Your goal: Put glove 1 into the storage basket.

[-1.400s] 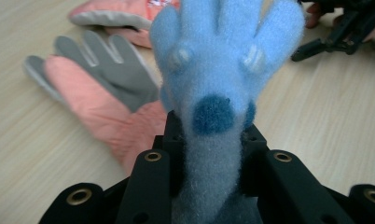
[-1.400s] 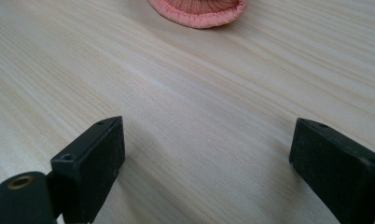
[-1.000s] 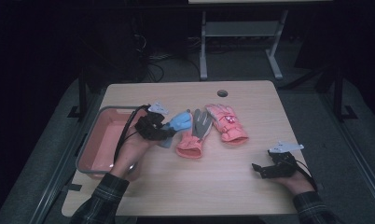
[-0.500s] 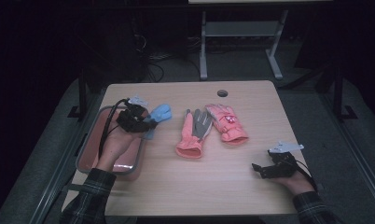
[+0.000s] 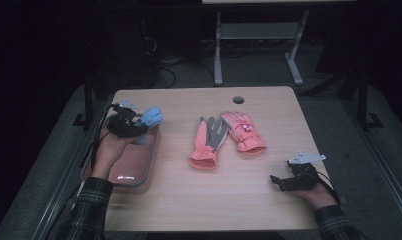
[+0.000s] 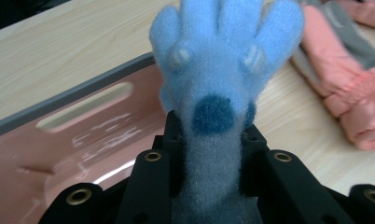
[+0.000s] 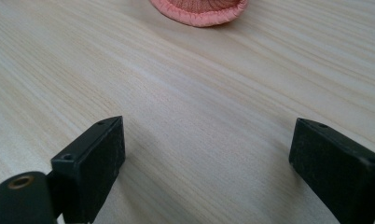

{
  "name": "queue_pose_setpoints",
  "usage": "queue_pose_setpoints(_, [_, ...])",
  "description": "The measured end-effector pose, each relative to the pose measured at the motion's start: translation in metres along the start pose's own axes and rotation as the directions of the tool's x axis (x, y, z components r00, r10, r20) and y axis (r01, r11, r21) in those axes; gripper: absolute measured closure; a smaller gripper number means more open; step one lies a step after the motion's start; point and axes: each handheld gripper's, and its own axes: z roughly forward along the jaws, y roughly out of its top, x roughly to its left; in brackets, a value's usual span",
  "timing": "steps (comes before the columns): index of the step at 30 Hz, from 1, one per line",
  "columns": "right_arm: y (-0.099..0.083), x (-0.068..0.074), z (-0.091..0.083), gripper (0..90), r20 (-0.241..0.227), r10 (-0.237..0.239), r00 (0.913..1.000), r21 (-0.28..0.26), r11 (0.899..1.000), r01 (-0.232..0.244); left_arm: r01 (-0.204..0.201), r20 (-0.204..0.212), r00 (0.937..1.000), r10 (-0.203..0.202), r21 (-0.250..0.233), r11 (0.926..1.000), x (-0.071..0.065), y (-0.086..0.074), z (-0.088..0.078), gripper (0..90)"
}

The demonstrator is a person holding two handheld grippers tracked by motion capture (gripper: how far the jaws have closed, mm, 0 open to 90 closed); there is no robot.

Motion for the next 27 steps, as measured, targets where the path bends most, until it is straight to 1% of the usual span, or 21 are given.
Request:
queue_pose_setpoints(3, [0.0, 0.0, 0.0, 9.9, 0.0, 0.0, 1.0, 0.0, 1.0, 0.0, 0.014, -0.016, 0.9998, -0.014, 0.023, 0.9996, 0.007, -0.007, 0.006, 70.7])
queue_pose_setpoints(5, [0.0, 0.0, 0.0, 9.9, 0.0, 0.0, 1.0, 0.0, 1.0, 0.0, 0.029, -0.014, 0.9995, -0.029, 0.035, 0.9989, 0.01, -0.012, 0.011, 70.5])
queue_pose_setpoints(6, [0.0, 0.0, 0.0, 9.9, 0.0, 0.0, 1.0, 0.0, 1.0, 0.0, 0.03, -0.02, 0.9994, -0.029, 0.044, 0.9986, 0.011, -0.015, 0.013, 70.4])
queue_pose_setpoints(9, [0.0, 0.0, 0.0, 9.9, 0.0, 0.0, 1.0, 0.0, 1.0, 0.0, 0.05, -0.028, 0.9984, -0.048, 0.067, 0.9965, 0.016, -0.022, 0.022, 70.1])
queue_pose_setpoints(10, [0.0, 0.0, 0.0, 9.9, 0.0, 0.0, 1.0, 0.0, 1.0, 0.0, 0.05, -0.028, 0.9984, -0.048, 0.067, 0.9965, 0.016, -0.022, 0.022, 69.9])
queue_pose_setpoints(11, [0.0, 0.0, 0.0, 9.9, 0.0, 0.0, 1.0, 0.0, 1.0, 0.0, 0.056, -0.033, 0.998, -0.053, 0.093, 0.994, 0.02, -0.026, 0.029, 69.8])
queue_pose_setpoints(13, [0.0, 0.0, 0.0, 9.9, 0.0, 0.001, 1.0, 0.0, 1.0, -0.001, 0.053, -0.045, 0.9978, -0.048, 0.116, 0.9918, 0.021, -0.029, 0.034, 69.5])
queue_pose_setpoints(15, [0.0, 0.0, 0.0, 9.9, 0.0, 0.001, 1.0, 0.0, 1.0, -0.001, 0.062, -0.036, 0.9977, -0.058, 0.131, 0.9894, 0.025, -0.033, 0.041, 69.1])
queue_pose_setpoints(16, [0.0, 0.0, 0.0, 9.9, 0.0, 0.001, 1.0, 0.0, 1.0, -0.001, 0.062, -0.036, 0.9977, -0.058, 0.131, 0.9894, 0.025, -0.033, 0.041, 68.9])
queue_pose_setpoints(17, [0.0, 0.0, 0.0, 9.9, 0.0, 0.0, 1.0, 0.0, 1.0, 0.0, 0.072, -0.034, 0.9972, -0.068, 0.143, 0.9872, 0.026, -0.036, 0.044, 68.6])
queue_pose_setpoints(18, [0.0, 0.0, 0.0, 9.9, 0.0, 0.0, 1.0, 0.0, 1.0, 0.0, 0.07, -0.035, 0.9973, -0.065, 0.159, 0.9849, 0.028, -0.039, 0.049, 68.3])
queue_pose_setpoints(20, [0.0, 0.0, 0.0, 10.0, 0.0, 0.0, 1.0, 0.0, 1.0, 0.0, 0.081, -0.032, 0.9965, -0.077, 0.173, 0.9815, 0.029, -0.042, 0.054, 67.7])
queue_pose_setpoints(22, [0.0, 0.0, 0.0, 9.9, 0.0, 0.001, 1.0, 0.0, 1.0, -0.001, 0.076, -0.033, 0.9969, -0.071, 0.199, 0.977, 0.03, -0.044, 0.059, 65.8])
queue_pose_setpoints(23, [0.0, 0.0, 0.0, 10.0, 0.0, 0.0, 1.0, 0.0, 1.0, 0.0, 0.076, -0.033, 0.9969, -0.071, 0.199, 0.977, 0.03, -0.044, 0.059, 64.4])
queue_pose_setpoints(24, [0.0, 0.0, 0.0, 9.9, 0.0, 0.0, 1.0, 0.001, 1.0, 0.0, 0.07, -0.016, 0.9976, -0.068, 0.22, 0.9729, 0.03, -0.046, 0.063, 61.3])
queue_pose_setpoints(25, [0.0, 0.0, 0.0, 10.0, 0.0, 0.0, 1.0, 0.001, 1.0, 0.0, 0.07, -0.013, 0.9975, -0.069, 0.225, 0.9718, 0.029, -0.046, 0.064, 59.4])
queue_pose_setpoints(27, [0.0, 0.0, 0.0, 9.9, 0.0, 0.001, 1.0, 0.001, 1.0, -0.001, 0.063, -0.006, 0.998, -0.064, 0.227, 0.9718, 0.029, -0.046, 0.065, 54.1])
